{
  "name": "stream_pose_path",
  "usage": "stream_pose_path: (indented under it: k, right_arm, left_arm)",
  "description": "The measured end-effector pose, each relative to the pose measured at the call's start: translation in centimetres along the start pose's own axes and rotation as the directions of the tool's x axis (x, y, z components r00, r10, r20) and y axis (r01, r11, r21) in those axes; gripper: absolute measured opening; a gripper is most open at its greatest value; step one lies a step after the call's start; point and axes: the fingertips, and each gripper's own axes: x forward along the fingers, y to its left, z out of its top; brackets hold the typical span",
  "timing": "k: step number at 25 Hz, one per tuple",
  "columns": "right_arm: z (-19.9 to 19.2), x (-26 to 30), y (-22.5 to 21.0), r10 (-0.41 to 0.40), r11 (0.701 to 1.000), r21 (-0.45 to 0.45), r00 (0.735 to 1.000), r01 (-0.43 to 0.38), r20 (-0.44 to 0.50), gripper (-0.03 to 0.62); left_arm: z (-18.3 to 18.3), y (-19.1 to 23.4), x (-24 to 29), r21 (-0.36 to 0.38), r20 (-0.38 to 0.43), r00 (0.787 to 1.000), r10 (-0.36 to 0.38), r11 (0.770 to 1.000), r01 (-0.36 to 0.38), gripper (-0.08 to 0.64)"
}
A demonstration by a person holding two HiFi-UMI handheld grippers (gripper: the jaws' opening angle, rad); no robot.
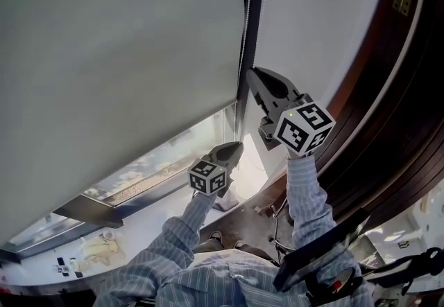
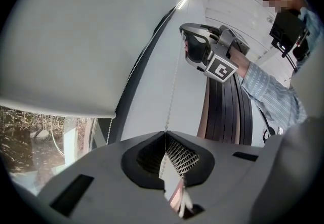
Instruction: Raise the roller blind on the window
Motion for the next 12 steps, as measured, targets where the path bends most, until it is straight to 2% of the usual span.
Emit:
stream_pose_path:
  k: [3, 6, 12]
  right_arm:
    - [-0.2, -0.1, 0.0, -0.058, 0.992, -0.109, 0.998, 0.056, -0.022, 0.006]
    - [-1.3, -0.3, 0.0, -0.133, 0.969, -0.216, 0.99, 0.118, -0.055, 0.006]
    - [-7.9, -1.7, -0.5, -0.169, 0.975, -0.166, 0.976, 0.146, -0.137, 0.006]
  left_arm:
    - [-0.2, -0.2, 0.0, -0.007, 0.0, 1.0, -0.008, 1.0, 0.008, 0.006]
    - [-1.4, -0.3, 0.2, -0.019, -0.022, 1.0, -0.011, 1.0, 0.011, 0.006]
    - [-7.9, 1.3, -0.5, -0.095, -0.157, 0.987, 0.029, 0.995, -0.044, 0.006]
